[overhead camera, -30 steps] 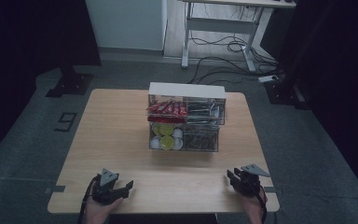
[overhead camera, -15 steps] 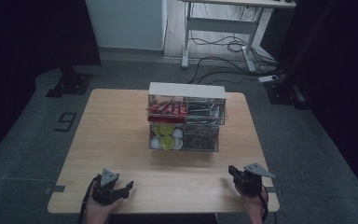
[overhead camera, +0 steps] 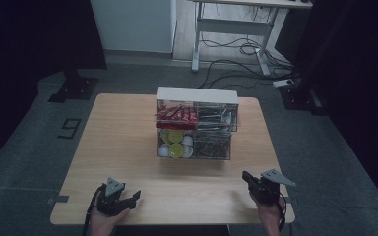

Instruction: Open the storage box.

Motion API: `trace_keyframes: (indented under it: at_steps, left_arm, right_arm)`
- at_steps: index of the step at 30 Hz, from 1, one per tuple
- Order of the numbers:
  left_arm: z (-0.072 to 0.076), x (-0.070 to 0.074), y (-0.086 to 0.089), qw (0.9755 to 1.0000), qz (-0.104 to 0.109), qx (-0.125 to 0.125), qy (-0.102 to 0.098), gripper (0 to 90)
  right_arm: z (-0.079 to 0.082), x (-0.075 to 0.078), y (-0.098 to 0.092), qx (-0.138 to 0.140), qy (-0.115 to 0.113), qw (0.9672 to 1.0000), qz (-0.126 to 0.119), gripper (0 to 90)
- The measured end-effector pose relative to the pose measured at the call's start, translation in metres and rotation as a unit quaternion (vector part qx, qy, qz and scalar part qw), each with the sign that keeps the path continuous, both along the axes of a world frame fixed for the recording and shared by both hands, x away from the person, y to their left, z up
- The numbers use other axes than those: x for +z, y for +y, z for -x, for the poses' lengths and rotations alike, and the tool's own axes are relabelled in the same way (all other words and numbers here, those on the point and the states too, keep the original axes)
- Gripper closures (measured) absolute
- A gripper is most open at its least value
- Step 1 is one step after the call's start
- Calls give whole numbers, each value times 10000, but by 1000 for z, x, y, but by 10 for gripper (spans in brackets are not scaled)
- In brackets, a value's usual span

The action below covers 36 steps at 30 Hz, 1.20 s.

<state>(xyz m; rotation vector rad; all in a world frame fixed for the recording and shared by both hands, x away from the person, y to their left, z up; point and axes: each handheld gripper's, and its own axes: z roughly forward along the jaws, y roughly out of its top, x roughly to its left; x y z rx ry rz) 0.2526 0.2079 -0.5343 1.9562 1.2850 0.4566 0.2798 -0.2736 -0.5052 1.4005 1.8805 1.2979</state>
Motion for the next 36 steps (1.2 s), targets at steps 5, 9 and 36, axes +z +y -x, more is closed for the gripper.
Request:
trace_keyframes:
  at_steps: [5, 9, 36]
  left_arm:
    - [0, 0, -1, 10000, -8, -12, -4, 315]
    - [0, -1, 0, 10000, -2, -7, 11, 315]
    - [0, -2, -1, 10000, -23, -9, 23, 311]
  right_arm:
    - [-4, 8, 9, 102, -91, 9999, -2, 893]
    - [-9, 12, 17, 187, -119, 9998, 13, 893]
    - [-36, 21, 48, 417, -176, 9989, -92, 893]
